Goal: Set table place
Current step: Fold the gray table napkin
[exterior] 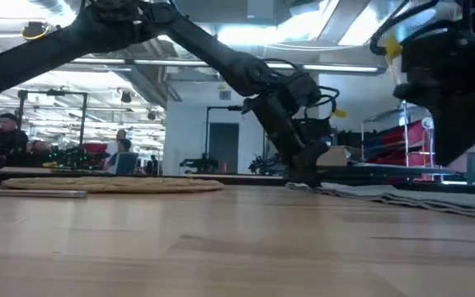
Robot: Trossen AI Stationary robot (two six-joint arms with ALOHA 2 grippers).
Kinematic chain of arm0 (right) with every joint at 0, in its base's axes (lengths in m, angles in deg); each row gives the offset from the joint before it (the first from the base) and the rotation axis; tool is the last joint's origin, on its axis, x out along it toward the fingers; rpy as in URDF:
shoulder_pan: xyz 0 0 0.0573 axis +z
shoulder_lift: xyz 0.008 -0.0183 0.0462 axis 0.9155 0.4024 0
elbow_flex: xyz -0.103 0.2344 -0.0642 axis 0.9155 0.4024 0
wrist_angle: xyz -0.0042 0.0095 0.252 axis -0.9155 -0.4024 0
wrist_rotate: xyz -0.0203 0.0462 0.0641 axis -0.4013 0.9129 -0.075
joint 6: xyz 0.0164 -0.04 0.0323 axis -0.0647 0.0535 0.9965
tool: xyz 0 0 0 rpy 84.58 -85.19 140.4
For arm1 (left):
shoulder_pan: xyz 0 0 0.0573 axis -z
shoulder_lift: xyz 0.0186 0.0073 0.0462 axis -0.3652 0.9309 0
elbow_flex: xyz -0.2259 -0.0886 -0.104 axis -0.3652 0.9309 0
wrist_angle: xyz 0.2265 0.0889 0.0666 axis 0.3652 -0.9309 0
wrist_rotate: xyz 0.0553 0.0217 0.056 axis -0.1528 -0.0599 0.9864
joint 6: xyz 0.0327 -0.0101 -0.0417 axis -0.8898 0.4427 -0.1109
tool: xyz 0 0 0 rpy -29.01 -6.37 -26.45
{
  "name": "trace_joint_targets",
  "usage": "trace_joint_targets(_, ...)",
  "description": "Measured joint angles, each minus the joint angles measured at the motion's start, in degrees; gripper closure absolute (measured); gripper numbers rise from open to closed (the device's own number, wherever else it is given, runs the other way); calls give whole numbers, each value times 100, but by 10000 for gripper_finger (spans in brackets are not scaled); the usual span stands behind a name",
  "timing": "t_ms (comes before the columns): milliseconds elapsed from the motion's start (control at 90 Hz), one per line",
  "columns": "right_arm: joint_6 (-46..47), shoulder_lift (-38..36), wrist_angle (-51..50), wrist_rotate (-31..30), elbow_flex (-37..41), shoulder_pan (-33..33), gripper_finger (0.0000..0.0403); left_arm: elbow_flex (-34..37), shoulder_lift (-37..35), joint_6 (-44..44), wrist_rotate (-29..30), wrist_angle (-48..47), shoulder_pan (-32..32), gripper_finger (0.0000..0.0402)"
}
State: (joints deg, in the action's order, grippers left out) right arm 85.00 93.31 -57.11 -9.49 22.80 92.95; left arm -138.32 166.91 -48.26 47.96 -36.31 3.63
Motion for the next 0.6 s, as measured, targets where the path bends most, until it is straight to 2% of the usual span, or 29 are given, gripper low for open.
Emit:
trace_joint_targets(244,-28,594,1102,806,372,0,403,2,-12,21,-5,-153,-142,402)
trace_joint_targets(433,-309,1127,2311,963,362,-13,403,2,-12,42,-27,-151,-157,402)
trace_joint_targets(600,-537,1227,3209,972,390,-15,403,0,-14,31,-27,-156,-157,402)
